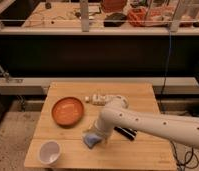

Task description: Wipe the white sponge on the table

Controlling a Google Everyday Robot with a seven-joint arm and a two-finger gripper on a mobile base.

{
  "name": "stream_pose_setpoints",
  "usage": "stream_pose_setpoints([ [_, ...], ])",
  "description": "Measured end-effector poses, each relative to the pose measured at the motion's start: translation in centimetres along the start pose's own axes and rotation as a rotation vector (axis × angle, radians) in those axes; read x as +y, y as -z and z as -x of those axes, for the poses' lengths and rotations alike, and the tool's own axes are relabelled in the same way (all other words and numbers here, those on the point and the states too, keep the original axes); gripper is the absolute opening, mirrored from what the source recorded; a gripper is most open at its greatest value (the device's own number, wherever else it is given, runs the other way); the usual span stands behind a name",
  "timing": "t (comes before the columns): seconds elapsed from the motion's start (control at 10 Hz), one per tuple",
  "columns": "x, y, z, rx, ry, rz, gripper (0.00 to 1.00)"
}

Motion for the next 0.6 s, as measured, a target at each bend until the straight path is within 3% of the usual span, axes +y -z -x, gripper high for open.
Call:
stream_pose_setpoints([
  [0.3,-2.6,-2.7,-0.9,0.014,0.004,0.039,0.80],
  [0.4,-3.1,-3.8,-1.0,0.010,0.011,0.074,0.80],
  [0.6,-3.7,-5.6,-0.8,-0.039,0.015,0.109,0.80],
])
